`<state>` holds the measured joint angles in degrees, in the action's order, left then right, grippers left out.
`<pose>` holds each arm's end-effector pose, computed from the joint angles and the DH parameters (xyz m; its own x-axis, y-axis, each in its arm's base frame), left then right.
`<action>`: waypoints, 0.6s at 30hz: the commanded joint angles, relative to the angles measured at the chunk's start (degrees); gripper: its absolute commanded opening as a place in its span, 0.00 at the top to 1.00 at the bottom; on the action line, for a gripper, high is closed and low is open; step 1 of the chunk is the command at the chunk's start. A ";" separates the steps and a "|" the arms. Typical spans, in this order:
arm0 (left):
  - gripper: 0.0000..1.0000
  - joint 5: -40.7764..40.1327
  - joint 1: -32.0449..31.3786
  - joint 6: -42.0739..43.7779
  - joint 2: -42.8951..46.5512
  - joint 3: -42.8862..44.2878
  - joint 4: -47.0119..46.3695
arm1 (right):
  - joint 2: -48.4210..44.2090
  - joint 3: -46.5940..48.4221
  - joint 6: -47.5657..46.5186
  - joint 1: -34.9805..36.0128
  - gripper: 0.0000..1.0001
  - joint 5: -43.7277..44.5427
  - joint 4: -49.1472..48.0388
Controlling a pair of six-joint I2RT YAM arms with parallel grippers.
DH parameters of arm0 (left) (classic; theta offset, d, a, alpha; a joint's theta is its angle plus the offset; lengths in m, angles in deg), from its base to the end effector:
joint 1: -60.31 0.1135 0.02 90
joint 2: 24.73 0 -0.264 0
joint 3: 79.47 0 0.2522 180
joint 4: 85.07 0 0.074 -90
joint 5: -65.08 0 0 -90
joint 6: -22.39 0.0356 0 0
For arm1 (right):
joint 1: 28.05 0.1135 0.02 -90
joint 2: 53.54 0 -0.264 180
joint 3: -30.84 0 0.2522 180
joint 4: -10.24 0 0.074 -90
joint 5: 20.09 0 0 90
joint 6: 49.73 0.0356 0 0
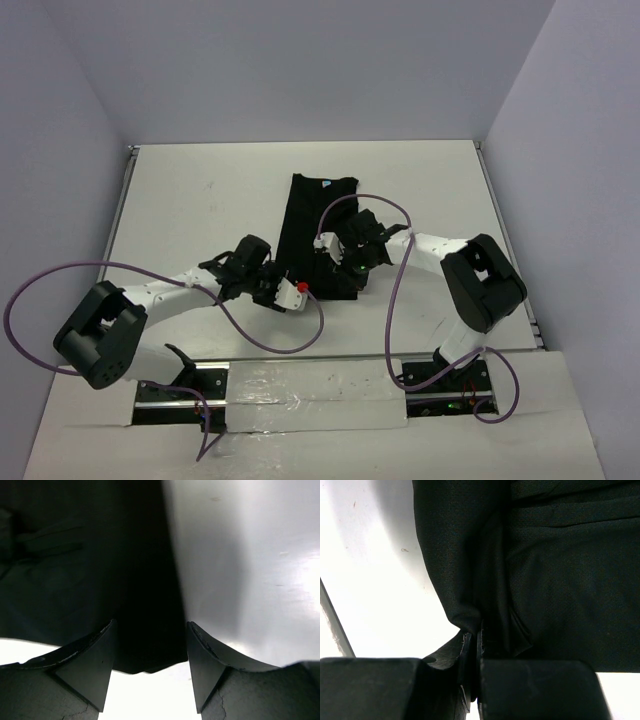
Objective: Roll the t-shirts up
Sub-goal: Roll the T-shirt to the center of the board.
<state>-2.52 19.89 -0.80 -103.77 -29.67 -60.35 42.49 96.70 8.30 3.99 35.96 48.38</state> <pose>0.1836 -0.1742 0.1630 0.4655 0.7198 -0.5149 0.8691 -0.2620 0.4195 0.2472 0.1781 0.1531 -0.3425 -0.7325 -0.5883 -0.9388 0.2426 0.2445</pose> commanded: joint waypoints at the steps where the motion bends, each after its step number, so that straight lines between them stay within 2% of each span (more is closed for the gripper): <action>1: 0.34 -3.67 -0.44 0.69 0.03 -0.96 -6.57 | 1.27 0.73 -0.20 -0.48 0.97 2.05 0.76; 9: 0.37 -8.24 -0.62 -1.59 -6.11 0.70 -7.27 | 1.53 1.34 -0.29 -0.48 0.96 1.88 1.11; 13: 0.38 -7.45 -0.88 -2.03 -6.91 1.24 -5.51 | 1.53 1.87 0.50 -0.48 0.92 2.14 1.19; 17: 0.41 -6.67 -1.32 -1.24 -7.26 1.14 -2.88 | 1.09 3.01 1.90 -0.57 0.75 4.68 1.98; 18: 0.41 -5.53 -1.32 -1.33 -7.52 1.84 -2.01 | -0.30 3.10 1.99 -0.57 0.65 6.43 2.16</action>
<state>-8.91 19.01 -1.94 -109.30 -28.87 -67.13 42.95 97.97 9.77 3.94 37.05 49.36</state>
